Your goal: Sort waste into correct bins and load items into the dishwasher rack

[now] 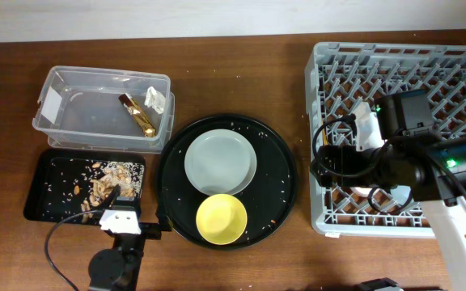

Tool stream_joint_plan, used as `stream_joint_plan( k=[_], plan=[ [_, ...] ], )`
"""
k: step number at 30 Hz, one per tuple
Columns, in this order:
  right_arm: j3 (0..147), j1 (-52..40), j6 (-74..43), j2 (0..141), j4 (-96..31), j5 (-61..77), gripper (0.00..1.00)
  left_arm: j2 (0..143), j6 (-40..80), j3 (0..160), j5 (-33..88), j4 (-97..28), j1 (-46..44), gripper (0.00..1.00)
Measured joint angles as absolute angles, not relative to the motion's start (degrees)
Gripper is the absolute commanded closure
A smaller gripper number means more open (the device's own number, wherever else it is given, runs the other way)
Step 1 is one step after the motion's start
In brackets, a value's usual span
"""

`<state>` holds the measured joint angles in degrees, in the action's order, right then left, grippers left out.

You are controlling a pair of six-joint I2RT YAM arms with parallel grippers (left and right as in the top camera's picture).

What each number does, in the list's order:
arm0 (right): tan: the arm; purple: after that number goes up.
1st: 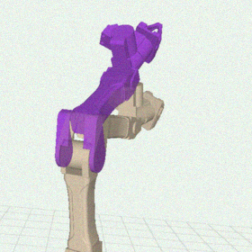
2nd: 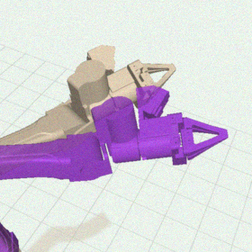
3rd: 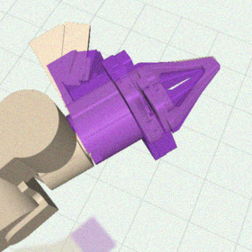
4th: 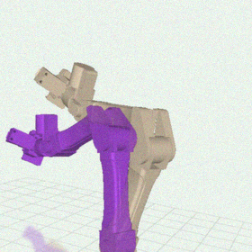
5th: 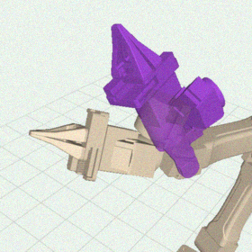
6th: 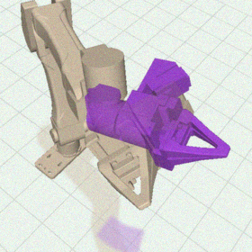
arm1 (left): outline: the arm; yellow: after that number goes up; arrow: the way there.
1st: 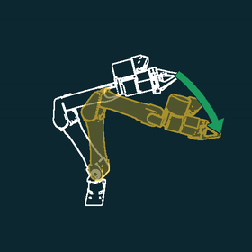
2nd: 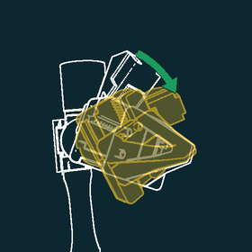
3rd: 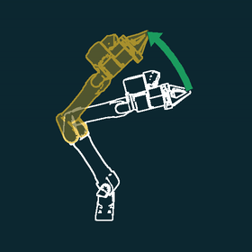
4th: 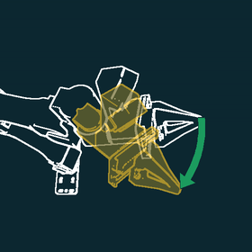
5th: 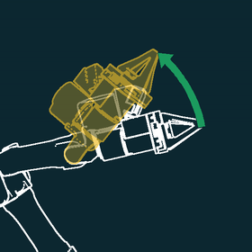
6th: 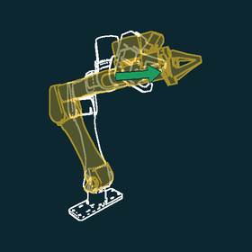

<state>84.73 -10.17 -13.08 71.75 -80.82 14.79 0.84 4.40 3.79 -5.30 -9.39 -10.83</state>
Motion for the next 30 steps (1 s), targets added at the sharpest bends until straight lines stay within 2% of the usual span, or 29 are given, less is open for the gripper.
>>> stream_joint_plan(
  k=[16,20,22,24,25,30],
  plan=[
    [84.7,-10.2,-13.1,71.7,-80.6,14.8,0.01,0.8,4.3,3.5,-5.3,-9.4,-10.8,0.01],
    [84.7,-10.7,-13.1,72.0,-74.7,18.3,0.15,0.8,4.3,3.5,-5.3,-9.4,-10.8,0.01],
    [84.2,-13.5,-13.3,72.3,-74.5,19.4,0.18,0.8,4.3,3.5,-5.3,-9.4,-10.8,0.01],
    [80.2,-20.6,-15.4,73.2,-72.9,18.0,0.21,0.8,4.3,3.5,-5.3,-9.3,-10.8,0.01],
    [75.8,-25.4,-18.5,74.5,-70.6,15.9,0.23,0.8,4.3,3.5,-5.3,-9.4,-10.8,0.01],
    [64.2,-36.7,-24.9,78.6,-59.5,13.6,0.32,0.8,4.3,3.4,-5.3,-9.4,-10.8,0.01]
  ],
)
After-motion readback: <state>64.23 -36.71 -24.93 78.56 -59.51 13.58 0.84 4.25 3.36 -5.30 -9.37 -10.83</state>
